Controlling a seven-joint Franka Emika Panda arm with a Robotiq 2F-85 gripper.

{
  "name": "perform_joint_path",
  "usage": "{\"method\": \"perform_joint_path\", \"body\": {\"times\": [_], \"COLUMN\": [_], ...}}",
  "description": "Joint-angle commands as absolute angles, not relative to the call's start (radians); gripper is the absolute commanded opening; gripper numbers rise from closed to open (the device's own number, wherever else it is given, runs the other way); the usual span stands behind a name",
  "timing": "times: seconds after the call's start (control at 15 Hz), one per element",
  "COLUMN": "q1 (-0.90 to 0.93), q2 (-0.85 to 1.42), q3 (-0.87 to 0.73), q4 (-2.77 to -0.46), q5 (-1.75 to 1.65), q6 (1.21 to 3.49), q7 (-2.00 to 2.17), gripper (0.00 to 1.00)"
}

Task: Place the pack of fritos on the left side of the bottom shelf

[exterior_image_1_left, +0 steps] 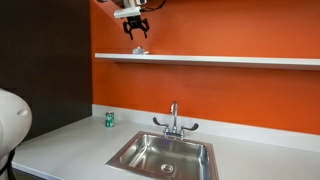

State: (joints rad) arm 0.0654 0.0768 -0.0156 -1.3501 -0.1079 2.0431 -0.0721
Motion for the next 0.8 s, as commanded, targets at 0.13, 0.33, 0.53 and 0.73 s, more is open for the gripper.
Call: {"method": "perform_joint_path", "body": {"times": [0.13,0.33,0.53,0.73], "q1": [0.076,0.082,0.073,0.075], "q2": [-0.11,-0.202,-0.29,-0.357], "q3": [-0.006,0.005,0.036,0.05], "q4": [-1.547,-1.648,-1.756,-1.857], "q5": [-0.14,-0.133,-0.116,-0.095], "q6": [2.009,1.997,1.978,1.954], "q7": [-0.018,-0.013,-0.012,-0.009], "gripper": [1.0,1.0,1.0,1.0]}}
